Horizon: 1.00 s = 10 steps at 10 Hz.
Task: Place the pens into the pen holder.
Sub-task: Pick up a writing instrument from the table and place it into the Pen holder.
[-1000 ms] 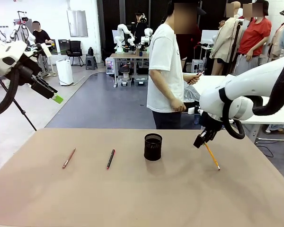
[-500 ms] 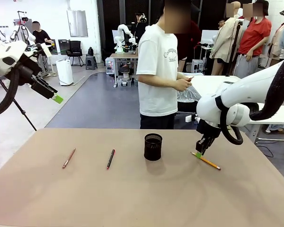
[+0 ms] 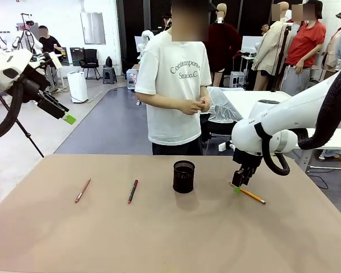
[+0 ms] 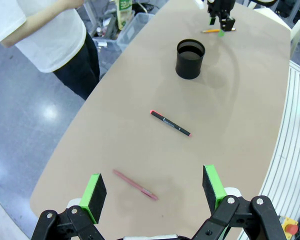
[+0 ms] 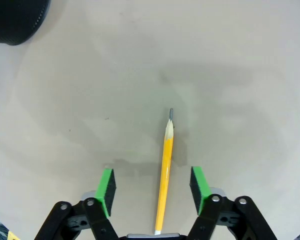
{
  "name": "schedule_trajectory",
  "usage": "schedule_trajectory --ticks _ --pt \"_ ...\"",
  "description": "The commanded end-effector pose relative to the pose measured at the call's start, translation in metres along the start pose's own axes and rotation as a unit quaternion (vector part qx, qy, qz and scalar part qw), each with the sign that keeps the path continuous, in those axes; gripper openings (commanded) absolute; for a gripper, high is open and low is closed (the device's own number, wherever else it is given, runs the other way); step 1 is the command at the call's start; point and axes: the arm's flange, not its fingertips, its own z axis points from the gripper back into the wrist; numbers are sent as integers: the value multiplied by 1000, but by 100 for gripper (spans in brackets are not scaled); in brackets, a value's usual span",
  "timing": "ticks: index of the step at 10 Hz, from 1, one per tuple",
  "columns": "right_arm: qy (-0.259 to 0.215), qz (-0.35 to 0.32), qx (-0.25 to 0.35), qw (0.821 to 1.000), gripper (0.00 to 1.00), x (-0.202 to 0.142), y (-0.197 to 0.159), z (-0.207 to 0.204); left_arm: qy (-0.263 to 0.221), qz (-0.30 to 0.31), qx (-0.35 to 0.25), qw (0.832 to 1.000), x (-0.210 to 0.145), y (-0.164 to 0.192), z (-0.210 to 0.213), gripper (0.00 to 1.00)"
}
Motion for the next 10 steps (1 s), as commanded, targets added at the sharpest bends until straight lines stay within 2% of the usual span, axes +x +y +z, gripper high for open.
schedule_trajectory --ticks 1,9,10 --pt "21 1 -8 1000 100 16 -9 -1 -2 -2 -2 1000 0 1 1 100" --pt "48 15 -16 999 100 32 -22 -19 -2 -2 -2 1000 0 1 1 100" --pt "51 15 -16 998 81 33 -22 -19 -2 -2 -2 1000 0 1 1 100"
